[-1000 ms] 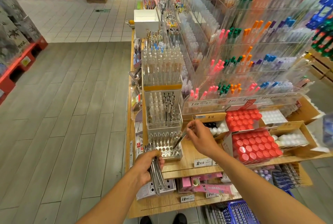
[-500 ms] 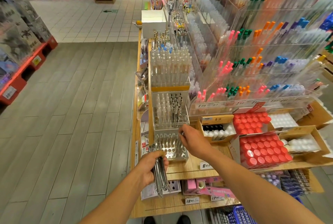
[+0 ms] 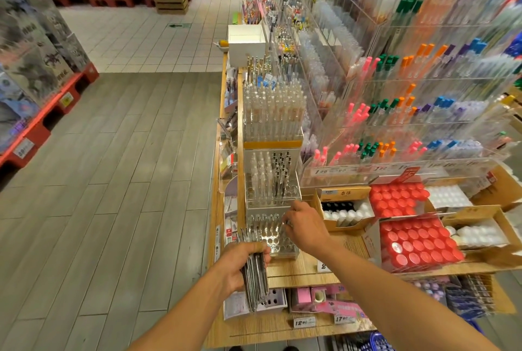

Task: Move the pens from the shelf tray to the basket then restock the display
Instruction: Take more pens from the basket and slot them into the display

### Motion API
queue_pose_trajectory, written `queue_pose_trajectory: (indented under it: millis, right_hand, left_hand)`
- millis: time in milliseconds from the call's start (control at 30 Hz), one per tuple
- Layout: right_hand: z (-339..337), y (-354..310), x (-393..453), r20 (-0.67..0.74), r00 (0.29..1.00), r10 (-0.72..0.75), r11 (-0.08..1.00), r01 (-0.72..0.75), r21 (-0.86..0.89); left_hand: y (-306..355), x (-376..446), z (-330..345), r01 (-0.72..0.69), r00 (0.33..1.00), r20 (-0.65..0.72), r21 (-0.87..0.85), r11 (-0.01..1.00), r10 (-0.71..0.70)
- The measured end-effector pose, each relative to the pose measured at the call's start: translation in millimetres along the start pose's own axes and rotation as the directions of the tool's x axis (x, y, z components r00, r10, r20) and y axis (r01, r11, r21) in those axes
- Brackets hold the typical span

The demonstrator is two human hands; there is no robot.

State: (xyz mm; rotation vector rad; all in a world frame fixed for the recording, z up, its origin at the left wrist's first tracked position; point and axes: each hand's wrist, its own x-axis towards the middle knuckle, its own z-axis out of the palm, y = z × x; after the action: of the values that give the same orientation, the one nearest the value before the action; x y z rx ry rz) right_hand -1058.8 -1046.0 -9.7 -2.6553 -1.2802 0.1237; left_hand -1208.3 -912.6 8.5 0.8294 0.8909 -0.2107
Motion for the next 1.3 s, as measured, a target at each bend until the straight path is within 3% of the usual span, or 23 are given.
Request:
queue_pose_trajectory:
  millis: [67,133,167,233,267,333,467,567,633,733,800,967,1300]
  right_hand:
    - [-3.6,-4.1,-0.4,0.010,0.999,0.043,0.998,-0.043,0.051]
    - [-9.5,-12.3,-2.9,0.059,0.994,0.095,0.954,-0.108,0.279]
    - [-13.0,-15.7,-4.5,0.149,0.982,0.117,0.875,-0.172,0.452]
    - [-22.3,-21.3,-11.1,0.390,0.917,0.081,0.557,-0.366,0.746]
    - [-25.9,-21.5,-15.0,0.468,0.883,0.035,0.411,-0.439,0.799]
    - [-29.9,-17.6,-20.0,0.522,0.853,-0.022,0.255,-0.500,0.828]
    - [-29.9,-9.1,-22.5,0.528,0.849,0.021,0.136,-0.526,0.840]
    - [-34.9,5.1,-21.7,0.471,0.873,0.127,0.054,-0.480,0.876]
    - [-40.0,16.1,-23.1,0.383,0.886,0.262,0.125,-0.424,0.897]
    - [-41.7,28.9,-28.0,0.136,0.918,0.372,0.541,-0.334,0.772]
    - [-38.5,31.8,-31.3,0.048,0.944,0.326,0.677,-0.268,0.685]
    - [-16.2,29.3,-35.2,0.030,0.977,0.209,0.842,-0.196,0.503]
    - [17.1,21.3,-36.8,0.117,0.977,0.178,0.933,-0.205,0.295]
  left_hand:
    - [0.1,-0.5,2.6,-0.001,0.999,0.033,-0.021,1.000,0.002]
    - [0.9,-2.1,6.2,0.015,0.996,0.092,-0.034,0.999,-0.011]
    - [1.5,-2.5,8.2,0.024,0.993,0.115,-0.037,0.999,-0.020]
    - [2.4,-2.9,12.9,0.044,0.987,0.155,-0.044,0.998,-0.037]
    - [2.6,-3.2,15.2,0.056,0.984,0.174,-0.049,0.997,-0.047]
    - [2.9,-4.1,18.7,0.077,0.977,0.203,-0.049,0.996,-0.065]
    - [3.0,-0.5,22.3,0.068,0.974,0.221,-0.048,0.996,-0.056]
    - [-0.8,4.8,22.3,0.058,0.991,0.127,-0.078,0.995,-0.048]
    - [-6.3,9.1,15.3,0.057,0.998,0.038,-0.101,0.993,-0.053]
    - [-14.4,13.8,0.1,0.056,0.998,-0.018,-0.101,0.993,-0.058]
    - [-17.8,16.1,-6.7,0.056,0.997,-0.046,-0.098,0.994,-0.061]
    - [-20.2,16.5,-7.9,0.056,0.996,-0.064,-0.099,0.993,-0.063]
    - [-16.8,8.8,-0.5,0.045,0.999,0.005,-0.107,0.993,-0.044]
